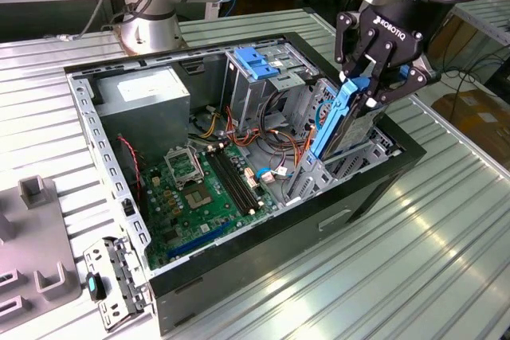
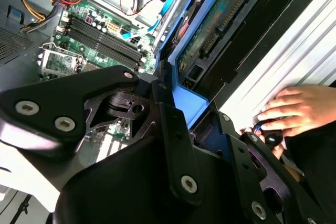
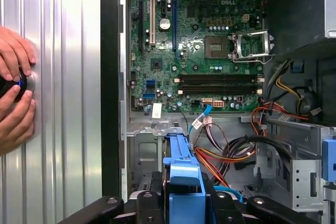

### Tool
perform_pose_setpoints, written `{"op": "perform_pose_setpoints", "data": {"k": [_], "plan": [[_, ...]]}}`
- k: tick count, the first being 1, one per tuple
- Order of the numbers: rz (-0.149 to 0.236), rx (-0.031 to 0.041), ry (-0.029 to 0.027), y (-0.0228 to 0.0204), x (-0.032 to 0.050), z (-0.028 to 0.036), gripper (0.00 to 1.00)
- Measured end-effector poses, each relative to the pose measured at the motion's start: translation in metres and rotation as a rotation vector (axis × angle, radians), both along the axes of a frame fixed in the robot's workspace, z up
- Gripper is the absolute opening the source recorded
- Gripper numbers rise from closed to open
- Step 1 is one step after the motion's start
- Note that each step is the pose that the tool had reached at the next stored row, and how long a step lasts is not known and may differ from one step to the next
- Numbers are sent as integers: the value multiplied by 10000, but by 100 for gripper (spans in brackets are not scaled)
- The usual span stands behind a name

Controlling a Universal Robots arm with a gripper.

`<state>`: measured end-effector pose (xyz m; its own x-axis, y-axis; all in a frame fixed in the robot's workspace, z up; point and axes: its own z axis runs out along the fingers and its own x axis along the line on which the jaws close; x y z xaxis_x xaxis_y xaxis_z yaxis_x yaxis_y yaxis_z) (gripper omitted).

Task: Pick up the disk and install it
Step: 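Insert the disk into the insertion slot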

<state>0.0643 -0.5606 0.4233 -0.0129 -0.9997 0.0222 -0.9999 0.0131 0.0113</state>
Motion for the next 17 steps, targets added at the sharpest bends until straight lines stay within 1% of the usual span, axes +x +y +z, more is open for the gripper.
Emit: {"op": "perform_pose_setpoints", "data": {"k": [12, 14, 17], "plan": [[0, 0, 4, -5, 0, -107, 37], [0, 0, 3, -5, 0, -128, 37], [0, 1, 3, -5, 0, -179, 37]]}}
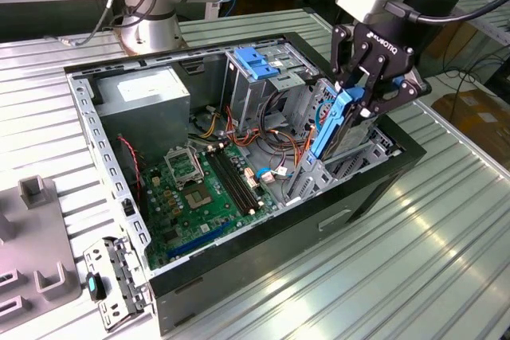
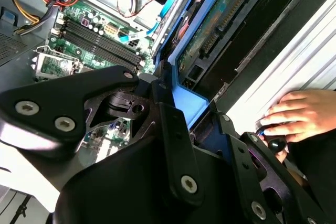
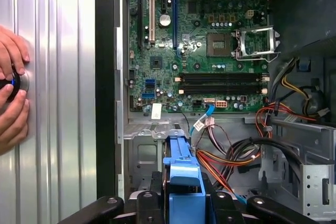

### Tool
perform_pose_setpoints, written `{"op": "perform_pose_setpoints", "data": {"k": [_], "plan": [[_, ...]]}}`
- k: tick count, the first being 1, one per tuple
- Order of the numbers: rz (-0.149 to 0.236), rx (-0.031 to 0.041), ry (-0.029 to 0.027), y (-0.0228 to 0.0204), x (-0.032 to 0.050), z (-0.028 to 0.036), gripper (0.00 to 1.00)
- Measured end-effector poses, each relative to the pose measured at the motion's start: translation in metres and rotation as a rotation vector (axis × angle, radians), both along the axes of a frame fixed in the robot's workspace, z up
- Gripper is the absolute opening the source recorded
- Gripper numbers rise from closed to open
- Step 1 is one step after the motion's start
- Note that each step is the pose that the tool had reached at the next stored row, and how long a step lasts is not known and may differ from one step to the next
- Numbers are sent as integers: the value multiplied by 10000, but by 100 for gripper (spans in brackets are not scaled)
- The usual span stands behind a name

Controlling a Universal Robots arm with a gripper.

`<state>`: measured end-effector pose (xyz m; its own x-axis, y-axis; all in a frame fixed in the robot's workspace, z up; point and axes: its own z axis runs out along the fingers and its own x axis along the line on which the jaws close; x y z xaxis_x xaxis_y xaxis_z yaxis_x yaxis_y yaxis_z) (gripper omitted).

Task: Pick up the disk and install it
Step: 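Insert the disk into the insertion slot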

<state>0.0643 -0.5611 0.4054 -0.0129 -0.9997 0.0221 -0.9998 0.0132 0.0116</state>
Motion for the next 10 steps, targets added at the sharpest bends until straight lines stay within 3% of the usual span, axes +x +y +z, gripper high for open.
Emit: {"op": "perform_pose_setpoints", "data": {"k": [10], "plan": [[0, -1, 1, -1, 0, -120, 37]]}}
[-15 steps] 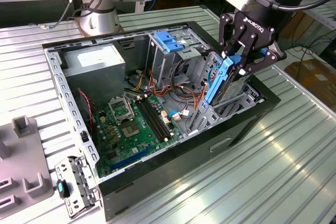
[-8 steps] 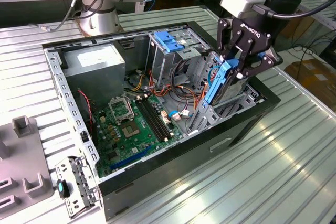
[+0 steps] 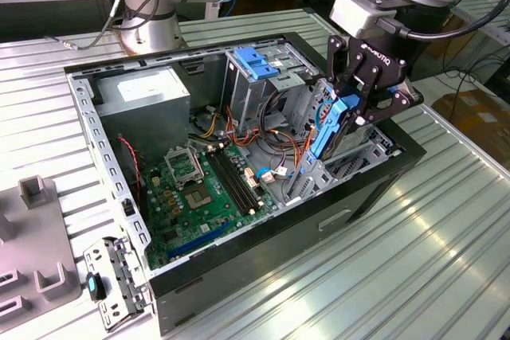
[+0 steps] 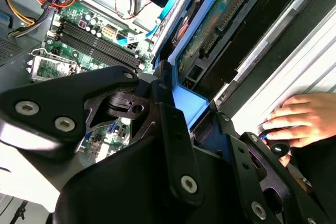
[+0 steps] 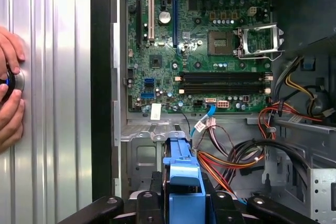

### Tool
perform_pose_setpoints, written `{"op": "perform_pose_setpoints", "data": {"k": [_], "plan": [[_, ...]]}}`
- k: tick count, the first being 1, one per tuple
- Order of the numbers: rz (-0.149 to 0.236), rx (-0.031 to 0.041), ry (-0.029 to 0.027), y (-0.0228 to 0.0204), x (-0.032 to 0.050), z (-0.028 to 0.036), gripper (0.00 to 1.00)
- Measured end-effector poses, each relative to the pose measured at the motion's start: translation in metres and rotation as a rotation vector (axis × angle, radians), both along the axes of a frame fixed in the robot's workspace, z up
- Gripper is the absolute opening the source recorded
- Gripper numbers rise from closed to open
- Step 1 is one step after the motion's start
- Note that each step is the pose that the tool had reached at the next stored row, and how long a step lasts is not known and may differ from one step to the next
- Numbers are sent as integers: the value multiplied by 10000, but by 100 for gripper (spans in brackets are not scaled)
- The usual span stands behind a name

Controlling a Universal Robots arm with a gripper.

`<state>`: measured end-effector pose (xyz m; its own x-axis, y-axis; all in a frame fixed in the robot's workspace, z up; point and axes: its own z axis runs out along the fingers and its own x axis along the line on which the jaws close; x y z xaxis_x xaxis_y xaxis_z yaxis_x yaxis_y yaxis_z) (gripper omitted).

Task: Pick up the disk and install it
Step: 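Insert the disk into the insertion slot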

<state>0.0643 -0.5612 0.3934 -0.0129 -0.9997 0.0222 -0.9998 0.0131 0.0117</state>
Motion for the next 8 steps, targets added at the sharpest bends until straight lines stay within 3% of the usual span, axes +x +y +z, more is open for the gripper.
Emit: {"op": "perform_pose_setpoints", "data": {"k": [8], "plan": [[0, 1, -1, -1, 0, -5, 37]]}}
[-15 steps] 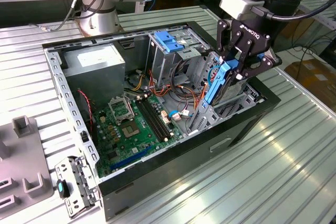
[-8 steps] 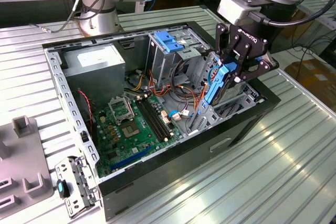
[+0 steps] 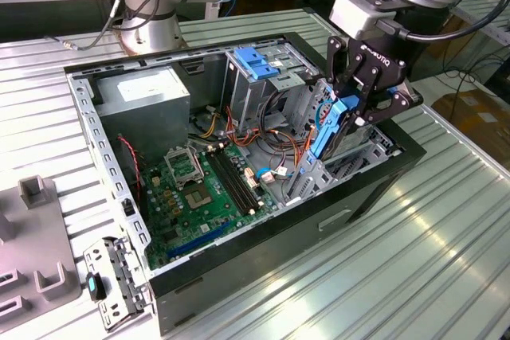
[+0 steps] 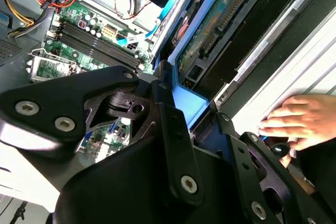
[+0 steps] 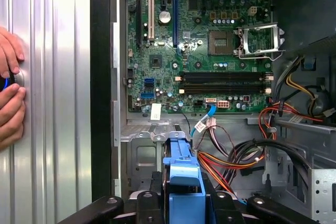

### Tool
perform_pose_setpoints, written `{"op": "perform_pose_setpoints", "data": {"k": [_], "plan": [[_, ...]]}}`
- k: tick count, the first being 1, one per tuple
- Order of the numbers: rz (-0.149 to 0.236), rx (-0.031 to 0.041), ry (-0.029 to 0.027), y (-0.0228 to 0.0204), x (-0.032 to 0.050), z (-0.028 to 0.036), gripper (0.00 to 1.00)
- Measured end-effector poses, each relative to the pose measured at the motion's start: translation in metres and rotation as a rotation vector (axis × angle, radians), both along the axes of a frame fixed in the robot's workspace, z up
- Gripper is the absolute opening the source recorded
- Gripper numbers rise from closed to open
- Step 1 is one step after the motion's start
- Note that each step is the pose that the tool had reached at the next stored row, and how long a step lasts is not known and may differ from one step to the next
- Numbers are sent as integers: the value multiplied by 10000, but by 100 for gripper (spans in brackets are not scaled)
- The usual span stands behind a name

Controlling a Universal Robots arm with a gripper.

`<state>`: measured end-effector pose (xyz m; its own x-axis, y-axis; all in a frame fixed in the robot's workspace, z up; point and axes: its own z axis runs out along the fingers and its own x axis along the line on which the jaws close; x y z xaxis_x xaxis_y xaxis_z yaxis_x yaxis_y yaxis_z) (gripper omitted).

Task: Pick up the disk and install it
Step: 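Insert the disk into the insertion slot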

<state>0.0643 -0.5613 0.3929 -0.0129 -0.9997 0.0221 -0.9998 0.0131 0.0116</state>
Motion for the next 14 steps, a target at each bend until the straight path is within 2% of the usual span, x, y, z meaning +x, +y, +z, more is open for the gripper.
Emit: {"op": "perform_pose_setpoints", "data": {"k": [6, 9, 14], "plan": [[0, 3, 0, 0, 0, -8, 37], [0, 1, 0, 0, 0, -66, 37], [-1, -3, 0, -2, 0, -75, 38]]}}
